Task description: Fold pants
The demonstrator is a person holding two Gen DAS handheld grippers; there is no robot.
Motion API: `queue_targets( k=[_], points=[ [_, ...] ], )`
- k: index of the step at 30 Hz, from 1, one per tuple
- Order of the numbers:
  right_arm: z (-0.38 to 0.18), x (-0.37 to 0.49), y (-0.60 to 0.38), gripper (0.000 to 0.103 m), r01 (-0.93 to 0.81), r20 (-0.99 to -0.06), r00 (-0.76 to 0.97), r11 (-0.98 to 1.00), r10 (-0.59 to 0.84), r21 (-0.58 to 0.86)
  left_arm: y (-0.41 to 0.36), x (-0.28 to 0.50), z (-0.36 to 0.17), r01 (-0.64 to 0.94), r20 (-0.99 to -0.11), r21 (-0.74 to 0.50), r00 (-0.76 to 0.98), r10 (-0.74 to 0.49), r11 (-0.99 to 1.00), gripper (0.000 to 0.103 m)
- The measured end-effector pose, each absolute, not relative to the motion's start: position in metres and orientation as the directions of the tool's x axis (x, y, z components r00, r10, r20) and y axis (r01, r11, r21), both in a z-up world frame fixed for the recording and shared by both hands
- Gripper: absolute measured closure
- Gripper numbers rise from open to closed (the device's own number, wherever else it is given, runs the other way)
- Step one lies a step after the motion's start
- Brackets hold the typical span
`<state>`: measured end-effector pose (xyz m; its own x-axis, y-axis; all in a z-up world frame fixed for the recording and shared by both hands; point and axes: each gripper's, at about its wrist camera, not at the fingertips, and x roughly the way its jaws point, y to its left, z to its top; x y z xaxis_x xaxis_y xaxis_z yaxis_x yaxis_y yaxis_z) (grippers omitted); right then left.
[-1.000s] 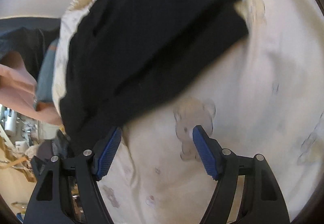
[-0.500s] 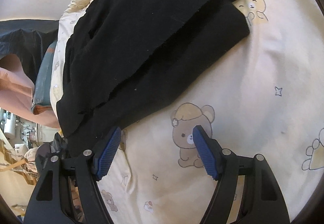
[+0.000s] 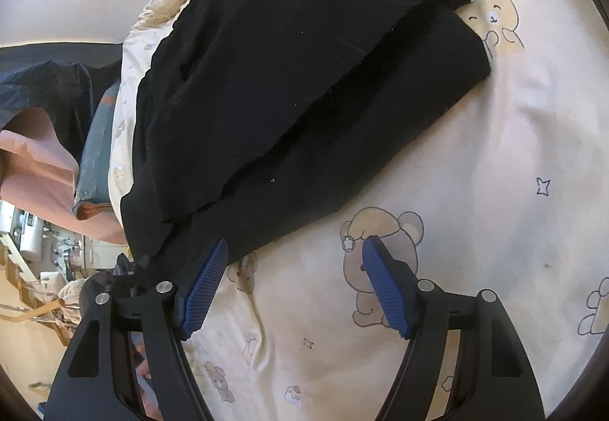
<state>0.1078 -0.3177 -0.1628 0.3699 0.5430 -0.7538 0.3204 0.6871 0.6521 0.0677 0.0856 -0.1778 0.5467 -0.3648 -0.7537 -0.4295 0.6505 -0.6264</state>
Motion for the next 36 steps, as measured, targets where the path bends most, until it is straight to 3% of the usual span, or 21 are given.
queue_targets(
  k=[5,11,14,17,21,25,28,31,33,36],
  points=[
    [-0.178,0.098,-0.325,0.023,0.364,-0.682,0.401,0.576,0.612,0.732,0.078,0.068,-0.178,-0.401,-0.768,-0.593,0.544,-0.339,0.699,0.028],
    [-0.187,0.119,-0.323,0.023,0.299,-0.570,0.475,0.486,0.671,0.821,0.086,0.078,-0.178,-0.392,-0.708,-0.677,0.576,-0.408,0.622,0.028],
    [-0.194,0.129,-0.332,0.026,0.335,-0.583,0.505,0.478,0.636,0.812,0.089,0.084,-0.173,-0.374,-0.687,-0.698,0.588,-0.426,0.610,0.028],
    [-0.199,0.120,-0.347,0.033,0.404,-0.606,0.572,0.453,0.552,0.795,0.104,0.080,-0.177,-0.415,-0.671,-0.721,0.619,-0.409,0.555,0.035],
    [-0.200,0.107,-0.345,0.032,0.452,-0.604,0.563,0.402,0.564,0.796,0.098,0.079,-0.181,-0.419,-0.701,-0.690,0.589,-0.401,0.590,0.035],
    [-0.206,0.125,-0.321,0.031,0.401,-0.593,0.526,0.436,0.610,0.805,0.066,0.090,-0.188,-0.374,-0.694,-0.707,0.528,-0.490,0.600,0.035],
    [-0.207,0.140,-0.316,0.030,0.366,-0.564,0.551,0.429,0.615,0.826,0.053,0.094,-0.186,-0.345,-0.705,-0.689,0.524,-0.478,0.638,0.036],
    [-0.205,0.142,-0.319,0.033,0.337,-0.560,0.587,0.453,0.584,0.825,0.063,0.091,-0.185,-0.363,-0.705,-0.684,0.552,-0.446,0.632,0.055],
    [-0.210,0.145,-0.321,0.041,0.357,-0.570,0.579,0.447,0.583,0.820,0.070,0.093,-0.190,-0.389,-0.716,-0.679,0.539,-0.445,0.622,0.078],
    [-0.212,0.149,-0.328,0.042,0.370,-0.531,0.608,0.381,0.590,0.847,0.075,0.091,-0.192,-0.398,-0.689,-0.712,0.555,-0.466,0.579,0.087]
  ],
)
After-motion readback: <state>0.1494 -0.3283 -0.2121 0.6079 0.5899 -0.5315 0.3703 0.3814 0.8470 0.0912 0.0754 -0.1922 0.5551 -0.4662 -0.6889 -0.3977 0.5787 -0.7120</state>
